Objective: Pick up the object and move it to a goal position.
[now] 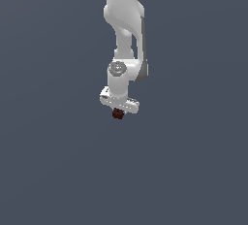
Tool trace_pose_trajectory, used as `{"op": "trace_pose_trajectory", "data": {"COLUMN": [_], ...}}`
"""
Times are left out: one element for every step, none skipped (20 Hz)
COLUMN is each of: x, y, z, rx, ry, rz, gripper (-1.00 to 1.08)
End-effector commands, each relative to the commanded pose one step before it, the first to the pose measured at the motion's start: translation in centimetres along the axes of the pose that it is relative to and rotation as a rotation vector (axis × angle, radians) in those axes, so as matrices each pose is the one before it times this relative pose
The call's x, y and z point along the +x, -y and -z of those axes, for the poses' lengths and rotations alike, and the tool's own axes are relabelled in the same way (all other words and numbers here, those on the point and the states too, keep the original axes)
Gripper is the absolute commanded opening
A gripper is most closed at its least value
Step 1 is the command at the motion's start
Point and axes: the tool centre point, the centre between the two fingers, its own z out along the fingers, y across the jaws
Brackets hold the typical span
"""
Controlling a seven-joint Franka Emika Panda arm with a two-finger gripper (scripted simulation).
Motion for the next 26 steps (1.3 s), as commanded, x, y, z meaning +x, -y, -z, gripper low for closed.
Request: {"op": "trace_pose_trajectory", "data": {"x": [0.038,0.0,-0.034,0.02,0.061,0.101,0.141,0.181,0.22,0.258,0.296,0.333,0.369,0.404,0.438,0.471,0.503,0.534,0.563,0.591,0.618,0.641,0.662,0.655,0.644,0.633], "y": [-0.041,0.0,0.036,0.004,0.013,0.021,0.029,0.037,0.046,0.054,0.062,0.07,0.077,0.085,0.092,0.099,0.106,0.113,0.119,0.126,0.132,0.142,0.142,0.141,0.139,0.137], "z": [-0.071,0.0,0.068,0.009,0.026,0.044,0.061,0.079,0.096,0.112,0.128,0.144,0.159,0.174,0.188,0.202,0.215,0.227,0.238,0.249,0.259,0.269,0.276,0.272,0.266,0.26], "rx": [-0.00038,0.0,0.00058,0.0,0.0,0.0,0.0,0.0,0.0,0.0,0.0,-0.00047,0.0,0.0,0.0,0.0,0.0,0.0,0.0,0.0,0.0,-0.00046,0.0,0.0,0.0,0.0], "ry": [-0.00027,0.0,0.00016,0.0,0.0,0.0,0.0,0.0,0.0,0.0,0.0,-0.00014,0.0,0.0,0.0,0.0,0.0,0.0,0.0,0.0,0.0,-0.00015,0.0,0.0,0.0,0.0], "rz": [-0.00045,0.0,0.00034,0.0,0.0,0.0,0.0,0.0,0.0,0.0,0.0,-0.00002,0.0,0.0,0.0,0.0,0.0,0.0,0.0,0.0,0.0,0.00004,0.0,0.0,0.0,0.0], "gripper": [-1.0,-1.0,-1.0,-1.0,-1.0,-1.0,-1.0,-1.0,-1.0,-1.0,-1.0,-1.0,-1.0,-1.0,-1.0,-1.0,-1.0,-1.0,-1.0,-1.0,-1.0,-1.0,-1.0,-1.0,-1.0,-1.0]}}
